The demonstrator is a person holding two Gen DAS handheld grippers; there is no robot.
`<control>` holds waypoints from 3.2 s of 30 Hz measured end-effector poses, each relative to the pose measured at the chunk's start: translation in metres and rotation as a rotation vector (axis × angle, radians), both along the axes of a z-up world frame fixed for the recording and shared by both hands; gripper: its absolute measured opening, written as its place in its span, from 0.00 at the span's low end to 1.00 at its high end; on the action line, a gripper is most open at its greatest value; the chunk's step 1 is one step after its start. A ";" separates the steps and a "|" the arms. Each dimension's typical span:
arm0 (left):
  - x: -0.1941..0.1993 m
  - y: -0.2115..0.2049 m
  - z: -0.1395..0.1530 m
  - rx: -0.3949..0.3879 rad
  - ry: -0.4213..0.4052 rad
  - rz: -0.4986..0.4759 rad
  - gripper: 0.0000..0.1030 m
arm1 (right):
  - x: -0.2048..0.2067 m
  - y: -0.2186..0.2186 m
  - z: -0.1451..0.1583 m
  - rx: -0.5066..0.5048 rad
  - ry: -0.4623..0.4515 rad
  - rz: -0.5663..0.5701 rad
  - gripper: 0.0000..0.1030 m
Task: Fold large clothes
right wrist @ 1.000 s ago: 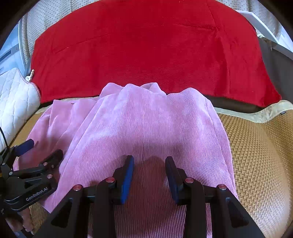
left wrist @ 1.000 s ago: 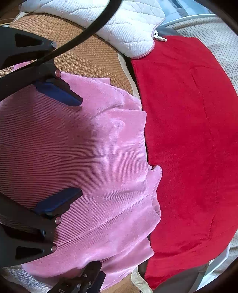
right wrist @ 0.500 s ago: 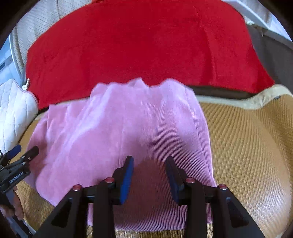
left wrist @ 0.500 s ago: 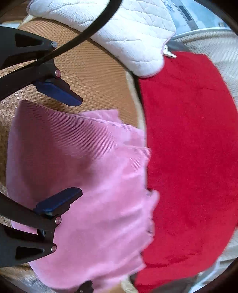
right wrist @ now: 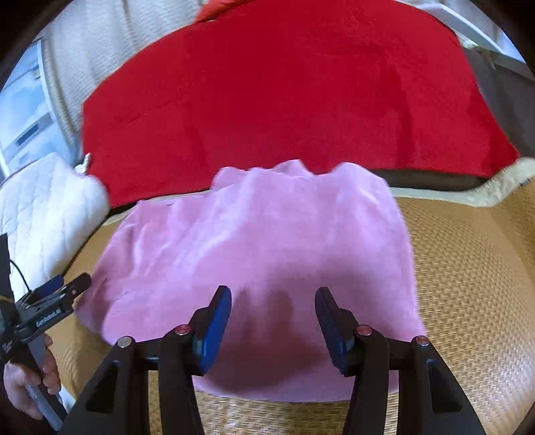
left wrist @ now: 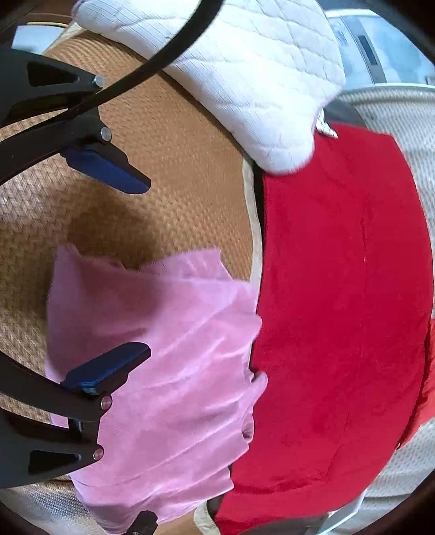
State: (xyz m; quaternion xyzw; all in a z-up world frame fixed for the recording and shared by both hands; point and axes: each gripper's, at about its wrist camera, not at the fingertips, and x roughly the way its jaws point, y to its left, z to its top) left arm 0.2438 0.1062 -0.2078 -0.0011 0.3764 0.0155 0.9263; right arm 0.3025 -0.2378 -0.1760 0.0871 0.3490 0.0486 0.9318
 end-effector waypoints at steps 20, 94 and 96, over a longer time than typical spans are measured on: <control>-0.048 0.013 -0.022 -0.357 0.086 -0.131 0.88 | 0.005 0.006 -0.011 0.148 0.034 0.040 0.54; -0.036 -0.214 0.088 -0.119 -0.264 -0.865 0.21 | 0.059 -0.098 0.049 0.651 -0.277 0.206 0.15; -0.034 -0.240 0.082 -0.116 -0.256 -0.900 0.23 | 0.057 -0.121 0.037 0.616 -0.271 0.136 0.15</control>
